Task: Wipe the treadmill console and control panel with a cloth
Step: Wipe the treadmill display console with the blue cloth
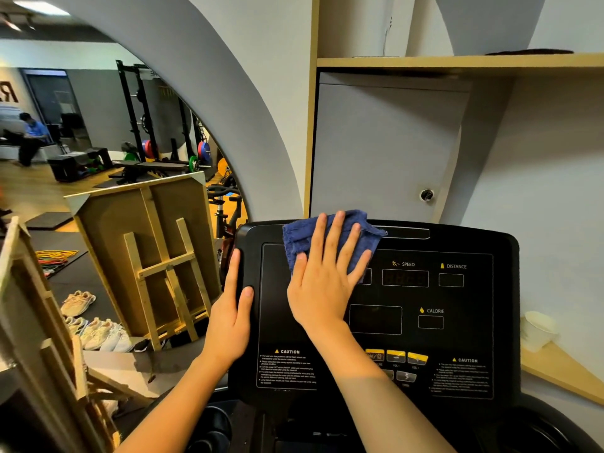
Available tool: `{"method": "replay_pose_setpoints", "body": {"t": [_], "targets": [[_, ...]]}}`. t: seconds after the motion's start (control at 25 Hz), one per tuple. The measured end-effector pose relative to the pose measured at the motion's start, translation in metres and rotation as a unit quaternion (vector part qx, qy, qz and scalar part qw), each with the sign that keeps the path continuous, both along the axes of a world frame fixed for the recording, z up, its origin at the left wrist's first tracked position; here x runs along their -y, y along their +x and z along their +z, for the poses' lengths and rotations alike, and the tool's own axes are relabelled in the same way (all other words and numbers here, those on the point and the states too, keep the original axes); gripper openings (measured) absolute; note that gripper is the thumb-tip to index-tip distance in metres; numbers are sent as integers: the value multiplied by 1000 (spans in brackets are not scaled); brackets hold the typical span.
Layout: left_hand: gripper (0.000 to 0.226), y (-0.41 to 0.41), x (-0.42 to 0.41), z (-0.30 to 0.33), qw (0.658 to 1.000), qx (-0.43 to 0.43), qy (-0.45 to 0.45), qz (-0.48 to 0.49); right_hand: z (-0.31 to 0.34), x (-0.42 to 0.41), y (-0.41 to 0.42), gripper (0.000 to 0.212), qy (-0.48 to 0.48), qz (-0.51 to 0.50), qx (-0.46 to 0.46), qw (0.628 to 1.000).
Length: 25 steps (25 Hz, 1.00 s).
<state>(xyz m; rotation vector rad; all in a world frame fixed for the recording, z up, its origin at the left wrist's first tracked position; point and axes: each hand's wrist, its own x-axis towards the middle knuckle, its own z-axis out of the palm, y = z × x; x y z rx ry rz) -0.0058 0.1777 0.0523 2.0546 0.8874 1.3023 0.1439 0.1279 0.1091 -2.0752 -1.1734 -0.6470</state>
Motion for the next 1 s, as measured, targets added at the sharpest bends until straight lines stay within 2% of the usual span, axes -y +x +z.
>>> {"method": "replay_pose_setpoints", "body": {"t": [0.36, 1.0], "targets": [[61, 0, -1, 1, 1000, 15, -8, -24, -10, -1, -26, 72, -36, 50, 19, 998], [59, 0, -2, -2, 1000, 16, 6, 2, -50, 20, -47, 73, -61, 96, 21, 993]]}}
